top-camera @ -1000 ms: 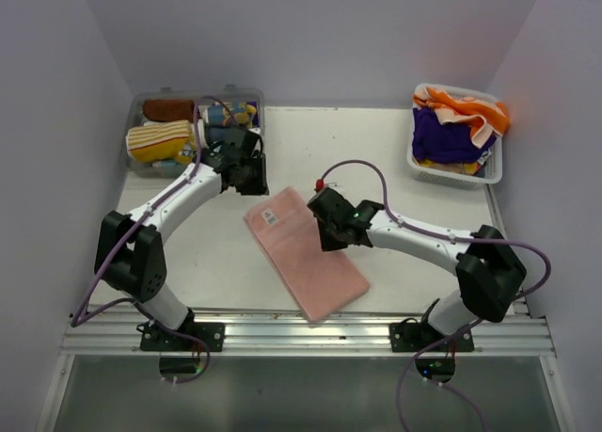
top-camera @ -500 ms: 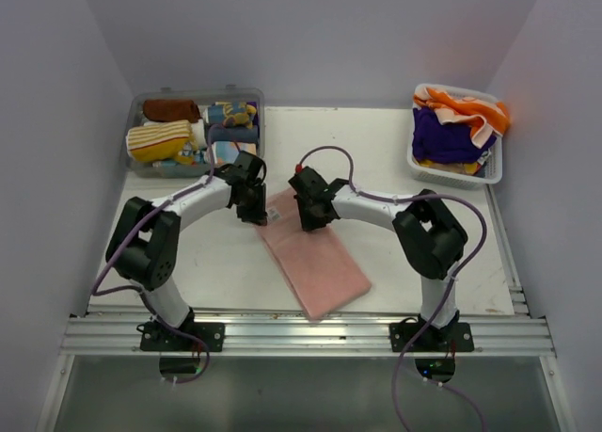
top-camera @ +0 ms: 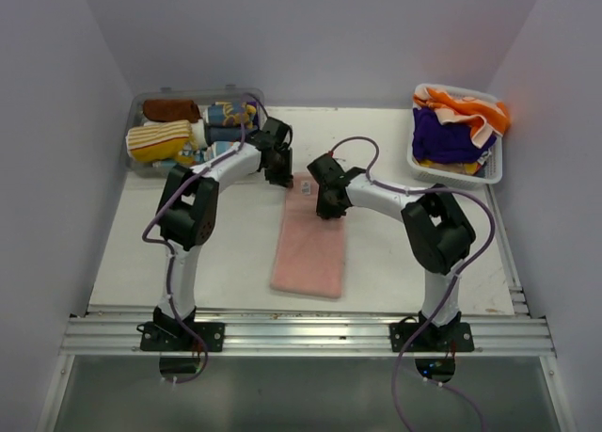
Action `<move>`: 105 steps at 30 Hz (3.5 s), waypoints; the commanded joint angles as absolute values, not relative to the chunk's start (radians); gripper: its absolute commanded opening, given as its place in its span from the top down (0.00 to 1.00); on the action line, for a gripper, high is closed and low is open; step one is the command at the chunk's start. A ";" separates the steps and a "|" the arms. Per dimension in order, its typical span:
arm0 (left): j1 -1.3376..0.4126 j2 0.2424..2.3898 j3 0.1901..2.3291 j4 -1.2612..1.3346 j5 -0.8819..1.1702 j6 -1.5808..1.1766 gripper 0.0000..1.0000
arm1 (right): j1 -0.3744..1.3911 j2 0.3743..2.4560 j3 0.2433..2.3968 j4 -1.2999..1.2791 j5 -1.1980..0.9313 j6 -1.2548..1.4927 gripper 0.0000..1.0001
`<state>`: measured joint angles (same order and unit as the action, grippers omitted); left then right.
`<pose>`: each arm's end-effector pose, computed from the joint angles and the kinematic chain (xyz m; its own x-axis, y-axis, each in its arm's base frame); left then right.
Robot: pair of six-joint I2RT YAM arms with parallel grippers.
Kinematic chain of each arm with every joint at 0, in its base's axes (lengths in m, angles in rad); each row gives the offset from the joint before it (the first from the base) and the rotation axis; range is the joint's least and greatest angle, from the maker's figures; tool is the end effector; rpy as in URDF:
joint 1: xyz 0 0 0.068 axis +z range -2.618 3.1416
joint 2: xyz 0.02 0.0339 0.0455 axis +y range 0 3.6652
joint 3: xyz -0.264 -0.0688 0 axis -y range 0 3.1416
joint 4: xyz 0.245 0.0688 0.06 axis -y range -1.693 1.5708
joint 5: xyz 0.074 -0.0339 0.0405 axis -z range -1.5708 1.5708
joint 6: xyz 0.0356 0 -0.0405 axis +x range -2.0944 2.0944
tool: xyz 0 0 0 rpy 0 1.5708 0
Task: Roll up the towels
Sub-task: Fold the towel, then roll the towel
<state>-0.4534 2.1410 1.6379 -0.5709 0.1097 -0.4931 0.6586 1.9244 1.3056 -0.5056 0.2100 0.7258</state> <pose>0.4102 -0.2042 0.1740 -0.9244 -0.0730 -0.3743 0.0508 0.9493 -0.3104 0.3152 0.2345 0.1698 -0.8836 0.1370 -0.4477 0.0790 0.9861 0.1459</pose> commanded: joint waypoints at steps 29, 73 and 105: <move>-0.741 1.468 0.847 -0.408 0.224 -0.703 0.75 | 0.940 1.293 0.735 -0.483 0.150 0.916 0.75; -0.764 1.296 0.644 -0.463 0.225 -0.735 0.51 | 1.103 1.146 0.600 -0.545 0.292 1.037 0.54; -0.772 1.295 0.526 -0.304 0.342 -0.742 0.56 | 1.101 1.221 0.581 -0.428 0.284 1.022 0.72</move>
<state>-0.7628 1.3083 0.5381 -0.3393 0.3290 -0.7486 1.1004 1.2259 0.5480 -0.4438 0.2665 1.0264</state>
